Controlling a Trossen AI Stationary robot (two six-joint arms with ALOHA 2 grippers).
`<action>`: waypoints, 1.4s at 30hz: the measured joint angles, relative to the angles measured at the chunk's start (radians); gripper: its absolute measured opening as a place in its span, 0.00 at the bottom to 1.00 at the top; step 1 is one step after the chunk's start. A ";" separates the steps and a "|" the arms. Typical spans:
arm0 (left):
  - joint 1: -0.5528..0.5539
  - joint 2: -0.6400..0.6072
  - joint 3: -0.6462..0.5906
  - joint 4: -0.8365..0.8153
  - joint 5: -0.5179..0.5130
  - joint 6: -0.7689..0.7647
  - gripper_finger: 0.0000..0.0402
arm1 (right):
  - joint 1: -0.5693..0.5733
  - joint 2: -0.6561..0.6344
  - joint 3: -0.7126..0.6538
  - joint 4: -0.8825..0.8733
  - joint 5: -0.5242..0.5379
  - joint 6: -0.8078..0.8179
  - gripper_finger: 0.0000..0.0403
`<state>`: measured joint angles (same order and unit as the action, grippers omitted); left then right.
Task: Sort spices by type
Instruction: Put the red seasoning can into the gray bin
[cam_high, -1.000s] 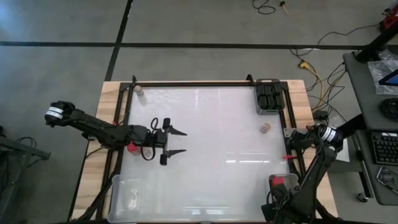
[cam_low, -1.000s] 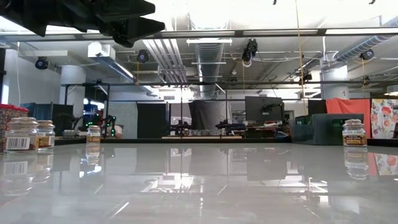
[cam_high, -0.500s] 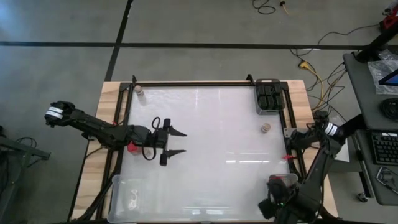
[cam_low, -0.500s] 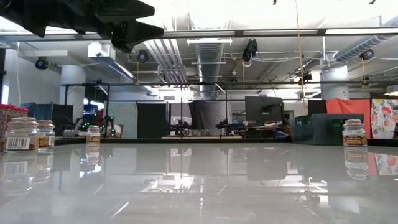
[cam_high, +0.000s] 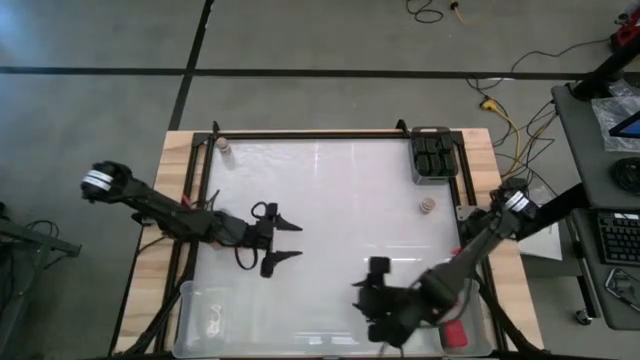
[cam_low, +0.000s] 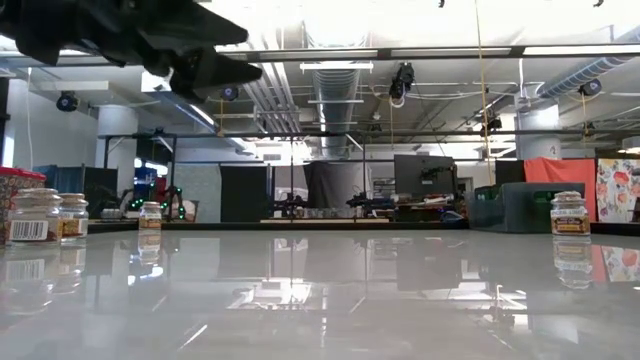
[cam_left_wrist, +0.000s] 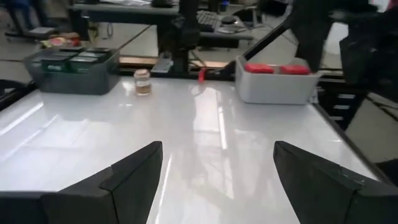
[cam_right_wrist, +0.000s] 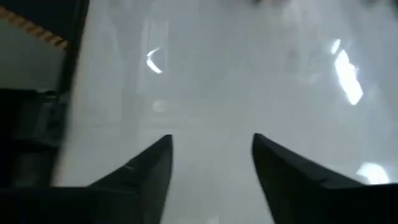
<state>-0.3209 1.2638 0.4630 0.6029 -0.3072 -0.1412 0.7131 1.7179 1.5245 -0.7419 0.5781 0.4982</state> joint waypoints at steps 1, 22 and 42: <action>0.000 0.011 0.001 0.005 -0.006 0.000 0.73 | -0.013 0.002 -0.008 0.031 0.010 -0.078 0.44; -0.017 0.261 0.177 -0.124 -0.074 0.011 0.63 | -0.449 -0.024 -0.489 0.923 -0.292 -0.723 0.03; -0.019 -0.009 0.195 -0.709 -0.119 -0.240 0.61 | -0.614 -0.023 -0.507 0.977 -0.482 -0.811 0.03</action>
<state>-0.3402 1.2551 0.6581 -0.1063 -0.4258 -0.3808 0.0993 1.6945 1.0180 0.2352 0.0961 -0.3131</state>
